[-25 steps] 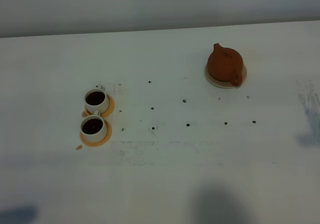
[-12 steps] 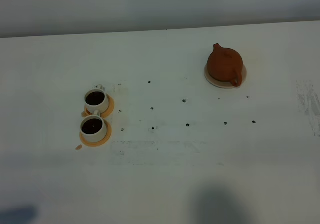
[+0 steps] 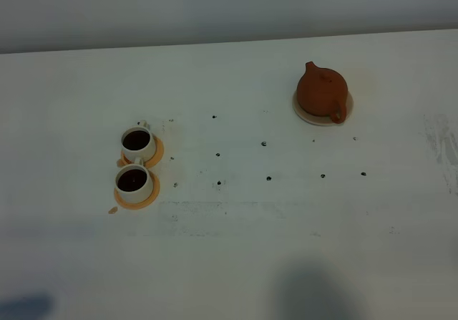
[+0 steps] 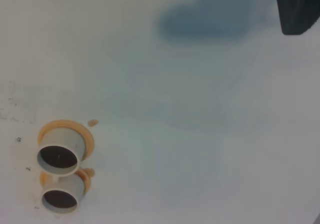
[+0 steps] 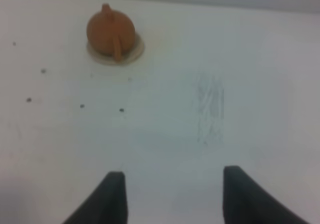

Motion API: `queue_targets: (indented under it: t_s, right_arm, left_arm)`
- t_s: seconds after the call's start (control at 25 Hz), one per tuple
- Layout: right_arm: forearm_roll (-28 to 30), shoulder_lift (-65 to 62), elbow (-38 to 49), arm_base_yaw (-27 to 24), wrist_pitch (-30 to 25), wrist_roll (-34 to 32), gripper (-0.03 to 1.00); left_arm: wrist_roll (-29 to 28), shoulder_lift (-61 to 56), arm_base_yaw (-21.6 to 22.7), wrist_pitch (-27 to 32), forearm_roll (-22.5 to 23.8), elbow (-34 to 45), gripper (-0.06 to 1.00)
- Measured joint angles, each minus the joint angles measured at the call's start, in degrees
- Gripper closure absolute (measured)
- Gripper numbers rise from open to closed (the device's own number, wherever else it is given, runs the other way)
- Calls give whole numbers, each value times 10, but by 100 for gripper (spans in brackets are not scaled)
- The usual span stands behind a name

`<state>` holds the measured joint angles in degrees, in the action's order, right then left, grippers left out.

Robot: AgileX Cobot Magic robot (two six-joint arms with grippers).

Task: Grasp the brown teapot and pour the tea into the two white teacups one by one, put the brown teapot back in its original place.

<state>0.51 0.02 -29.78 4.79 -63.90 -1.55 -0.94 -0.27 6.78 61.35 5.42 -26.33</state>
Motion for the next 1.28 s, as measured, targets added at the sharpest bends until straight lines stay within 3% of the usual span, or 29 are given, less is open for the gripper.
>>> queue_targets:
  t_s: [0.4,0.72,1.28]
  right_arm:
    - [-1,-4,0,0,0,0,68]
    - [-5,-4,0,-49,0,10,76]
    - [-5,-4,0,-51,0,12,77]
  left_arm:
    - [0,0,0,0,0,0,67]
    - [0,0,0,0,0,0,67]
    - [0,0,0,0,0,0,67]
